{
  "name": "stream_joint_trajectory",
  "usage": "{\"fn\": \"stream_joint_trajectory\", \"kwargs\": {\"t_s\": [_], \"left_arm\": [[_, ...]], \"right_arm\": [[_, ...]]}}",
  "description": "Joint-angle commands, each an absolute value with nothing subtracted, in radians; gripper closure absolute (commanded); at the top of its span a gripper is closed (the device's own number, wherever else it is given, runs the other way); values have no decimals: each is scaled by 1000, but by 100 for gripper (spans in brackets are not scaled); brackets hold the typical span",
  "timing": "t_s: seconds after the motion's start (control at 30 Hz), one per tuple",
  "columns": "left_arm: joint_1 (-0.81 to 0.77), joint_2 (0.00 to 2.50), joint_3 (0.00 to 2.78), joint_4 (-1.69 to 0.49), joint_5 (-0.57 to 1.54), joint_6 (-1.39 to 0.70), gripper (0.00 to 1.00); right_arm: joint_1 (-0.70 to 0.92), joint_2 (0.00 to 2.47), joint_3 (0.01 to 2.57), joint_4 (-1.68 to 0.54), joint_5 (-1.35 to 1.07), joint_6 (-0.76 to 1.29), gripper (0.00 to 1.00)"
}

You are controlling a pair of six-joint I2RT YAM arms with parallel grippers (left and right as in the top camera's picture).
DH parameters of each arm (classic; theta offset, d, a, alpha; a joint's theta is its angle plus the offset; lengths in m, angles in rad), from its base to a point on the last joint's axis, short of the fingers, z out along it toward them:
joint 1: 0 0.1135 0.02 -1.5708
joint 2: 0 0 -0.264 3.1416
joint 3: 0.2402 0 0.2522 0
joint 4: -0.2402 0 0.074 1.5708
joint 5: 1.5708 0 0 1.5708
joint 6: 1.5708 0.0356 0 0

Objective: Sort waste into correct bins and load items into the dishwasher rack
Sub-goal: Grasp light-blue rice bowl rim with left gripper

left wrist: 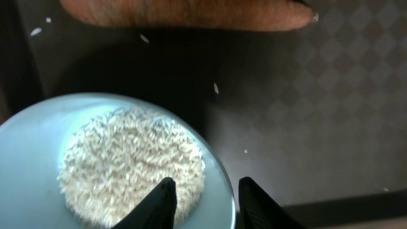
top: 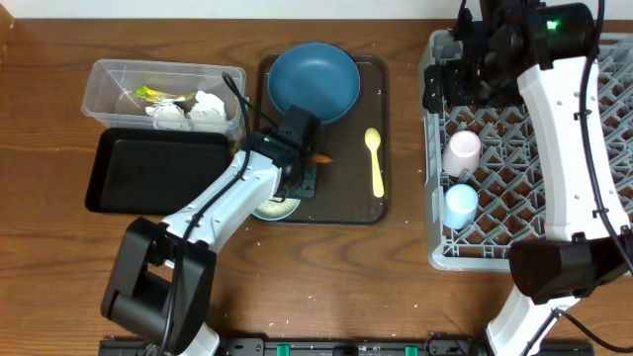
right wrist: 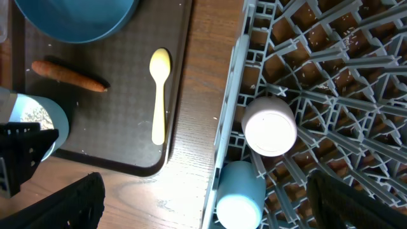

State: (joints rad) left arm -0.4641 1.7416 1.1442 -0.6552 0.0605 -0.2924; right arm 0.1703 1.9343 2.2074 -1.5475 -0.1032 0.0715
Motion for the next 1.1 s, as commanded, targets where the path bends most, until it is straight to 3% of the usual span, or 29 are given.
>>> {"fn": "stream_joint_trajectory", "kwargs": {"t_s": [0.0,0.43,0.6,1.07], "left_arm": [[-462,1745,1097,-625,37,-302,67],[-462,1745,1031,-603,37,-302,78],[-462,1745,1023,-588,37,-303,94],[-414,1625,1224,-797,146,-380,94]], "right_arm": [[165,1924,2216,-1551,-97,70,1],[163,1924,2216,-1548,-97,70,1],[163,1924,2216,-1548,-92,70,1],[163,1924,2216,-1544,-75,70,1]]}}
